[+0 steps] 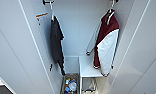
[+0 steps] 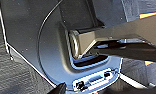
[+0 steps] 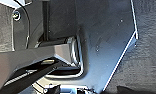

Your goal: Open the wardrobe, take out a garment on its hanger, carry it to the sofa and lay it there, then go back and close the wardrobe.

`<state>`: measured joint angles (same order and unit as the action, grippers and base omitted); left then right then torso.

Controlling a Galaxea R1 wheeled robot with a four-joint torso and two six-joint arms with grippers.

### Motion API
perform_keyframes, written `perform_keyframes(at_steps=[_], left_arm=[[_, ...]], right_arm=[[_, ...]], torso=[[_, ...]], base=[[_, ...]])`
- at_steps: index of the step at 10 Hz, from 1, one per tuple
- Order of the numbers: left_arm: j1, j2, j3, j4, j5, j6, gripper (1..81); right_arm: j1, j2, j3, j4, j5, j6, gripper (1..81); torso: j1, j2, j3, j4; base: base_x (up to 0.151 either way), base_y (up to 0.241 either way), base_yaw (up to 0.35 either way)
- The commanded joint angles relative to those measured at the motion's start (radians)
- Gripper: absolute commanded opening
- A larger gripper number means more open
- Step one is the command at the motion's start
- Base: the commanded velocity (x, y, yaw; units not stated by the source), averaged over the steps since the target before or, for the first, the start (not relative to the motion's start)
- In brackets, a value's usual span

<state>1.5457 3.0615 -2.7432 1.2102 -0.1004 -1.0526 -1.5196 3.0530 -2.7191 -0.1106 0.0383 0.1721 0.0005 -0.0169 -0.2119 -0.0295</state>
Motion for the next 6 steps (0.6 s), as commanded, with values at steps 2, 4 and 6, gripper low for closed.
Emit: perform_keyframes(at_steps=[2,4,6], left_arm=[[-0.019,0.002,0.005,-0.003,0.038,-0.003,81.1],[-0.019,0.002,0.005,-0.002,0.038,-0.003,81.1],[-0.019,0.002,0.005,-0.001,0.038,-0.003,81.1]], right_arm=[[0.025,0.003,0.006,0.003,-0.061,-0.003,81.1],[0.026,0.003,0.006,0.003,-0.061,-0.003,81.1],[0.026,0.003,0.004,0.003,-0.061,-0.003,81.1]], torso=[[0.0,-0.001,0.001,0.0],[0.0,-0.001,0.001,0.0],[0.0,-0.001,0.001,0.0]], base=[[0.091,0.0,0.0],[0.092,0.0,0.0],[0.092,0.0,0.0]])
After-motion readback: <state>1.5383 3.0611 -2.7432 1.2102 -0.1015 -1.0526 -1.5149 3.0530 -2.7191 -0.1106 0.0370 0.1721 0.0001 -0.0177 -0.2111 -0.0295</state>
